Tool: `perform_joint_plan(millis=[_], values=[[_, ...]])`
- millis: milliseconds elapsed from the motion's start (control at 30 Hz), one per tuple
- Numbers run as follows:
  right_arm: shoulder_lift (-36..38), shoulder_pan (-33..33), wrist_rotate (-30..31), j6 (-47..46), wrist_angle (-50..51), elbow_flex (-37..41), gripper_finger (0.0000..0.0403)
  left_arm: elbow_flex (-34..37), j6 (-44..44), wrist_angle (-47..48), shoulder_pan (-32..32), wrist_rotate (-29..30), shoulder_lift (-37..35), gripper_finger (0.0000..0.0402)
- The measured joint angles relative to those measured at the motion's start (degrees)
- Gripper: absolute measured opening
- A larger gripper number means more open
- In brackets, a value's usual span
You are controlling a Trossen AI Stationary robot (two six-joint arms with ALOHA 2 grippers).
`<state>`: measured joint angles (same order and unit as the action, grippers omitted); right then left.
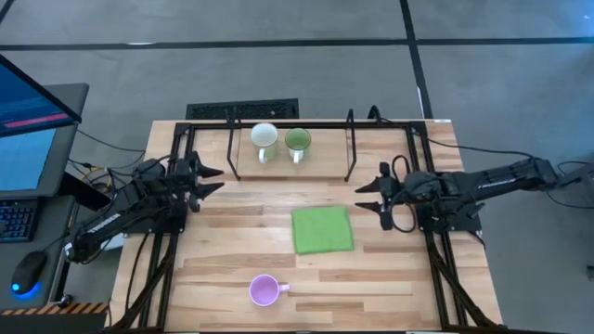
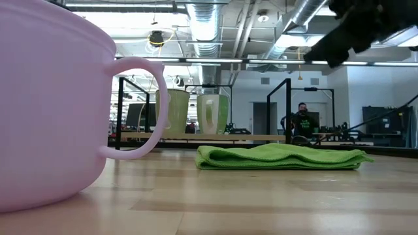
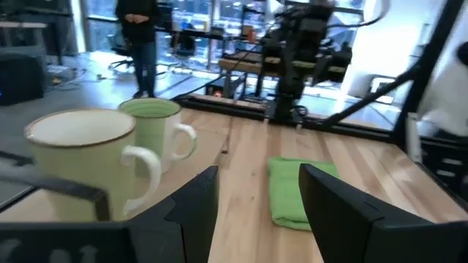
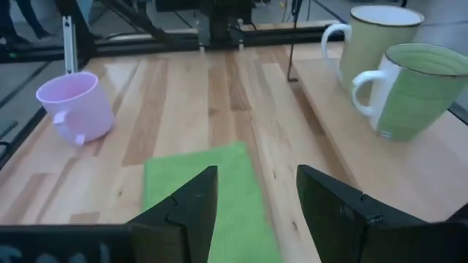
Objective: Stack small to large cups/mugs on shelf
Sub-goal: Put the purple mug on the shelf
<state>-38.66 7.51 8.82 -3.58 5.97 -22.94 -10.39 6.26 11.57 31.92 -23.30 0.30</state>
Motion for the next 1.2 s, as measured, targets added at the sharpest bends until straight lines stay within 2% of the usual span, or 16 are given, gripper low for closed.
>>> perform_joint_plan(millis=[267, 433, 600, 667, 767, 900, 1000, 1200], values=[[4.2, 0.0, -2.2, -0.5, -11.6, 9.1, 0.021, 0.0, 0.4, -6.0, 0.0, -12.6, 0.0, 0.018], [4.7, 0.0, -2.1, -1.0, -13.0, 11.1, 0.021, -0.1, 3.7, -9.5, 0.0, -20.4, 0.0, 0.018], [4.7, -0.1, -1.4, -1.0, -14.9, 11.7, 0.021, -3.3, 6.4, -8.2, -0.3, -24.3, 0.1, 0.018], [4.7, -0.1, -1.4, -1.0, -15.0, 11.7, 0.021, -6.1, 6.4, -6.9, -1.0, -24.5, 0.1, 0.018], [4.7, -0.2, -1.4, -1.0, -15.0, 11.7, 0.021, -12.2, 3.5, 0.6, -2.1, -23.6, 0.1, 0.018], [4.7, -1.1, -1.3, -1.0, -15.0, 11.7, 0.021, -19.6, 1.6, 11.5, -3.4, -15.0, 2.6, 0.018], [4.7, -2.3, -1.3, -0.6, -15.0, 11.7, 0.021, -21.8, 2.8, 10.5, -4.4, -12.4, 7.0, 0.018], [4.7, -4.8, -1.3, 1.1, -14.2, 11.7, 0.021, -22.0, 4.0, 1.8, -9.0, -11.8, 20.6, 0.018]])
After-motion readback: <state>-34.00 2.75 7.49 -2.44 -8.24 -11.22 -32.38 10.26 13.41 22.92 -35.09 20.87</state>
